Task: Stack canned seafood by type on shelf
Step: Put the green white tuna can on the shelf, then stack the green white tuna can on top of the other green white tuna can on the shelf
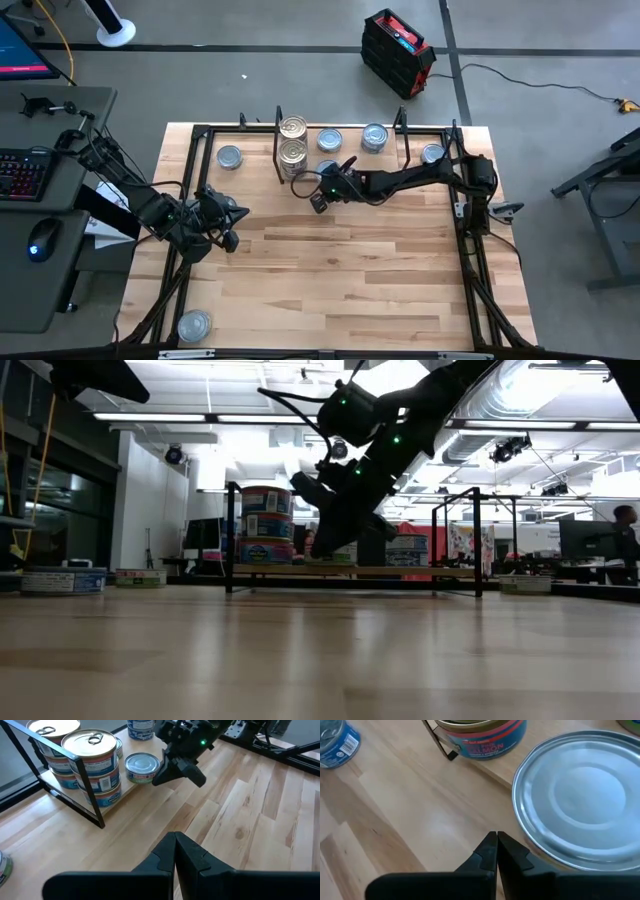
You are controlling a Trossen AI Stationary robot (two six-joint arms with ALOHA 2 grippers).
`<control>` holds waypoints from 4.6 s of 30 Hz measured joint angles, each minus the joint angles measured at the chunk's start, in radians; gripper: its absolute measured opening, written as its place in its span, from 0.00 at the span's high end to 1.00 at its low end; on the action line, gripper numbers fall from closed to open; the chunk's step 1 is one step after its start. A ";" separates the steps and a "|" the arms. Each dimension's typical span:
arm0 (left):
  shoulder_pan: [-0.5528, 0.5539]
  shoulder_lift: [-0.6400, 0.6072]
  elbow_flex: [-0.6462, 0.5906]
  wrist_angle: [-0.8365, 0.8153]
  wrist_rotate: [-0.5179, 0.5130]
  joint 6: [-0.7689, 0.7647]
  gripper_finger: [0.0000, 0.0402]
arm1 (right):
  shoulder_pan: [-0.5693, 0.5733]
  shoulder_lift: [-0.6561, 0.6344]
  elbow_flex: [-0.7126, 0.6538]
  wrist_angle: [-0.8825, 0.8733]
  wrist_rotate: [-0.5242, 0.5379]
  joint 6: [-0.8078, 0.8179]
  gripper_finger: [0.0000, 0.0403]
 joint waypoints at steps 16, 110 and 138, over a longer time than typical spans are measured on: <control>0.000 0.000 0.000 -0.002 0.000 0.017 1.00 | -0.070 0.000 0.000 0.033 0.046 -0.036 1.00; 0.403 0.522 -0.176 1.059 0.729 0.505 1.00 | 0.747 -0.464 -0.174 -0.412 0.228 0.596 1.00; 0.551 0.613 -0.350 1.200 0.428 0.591 1.00 | 0.257 -0.034 -0.169 -0.004 0.105 0.711 1.00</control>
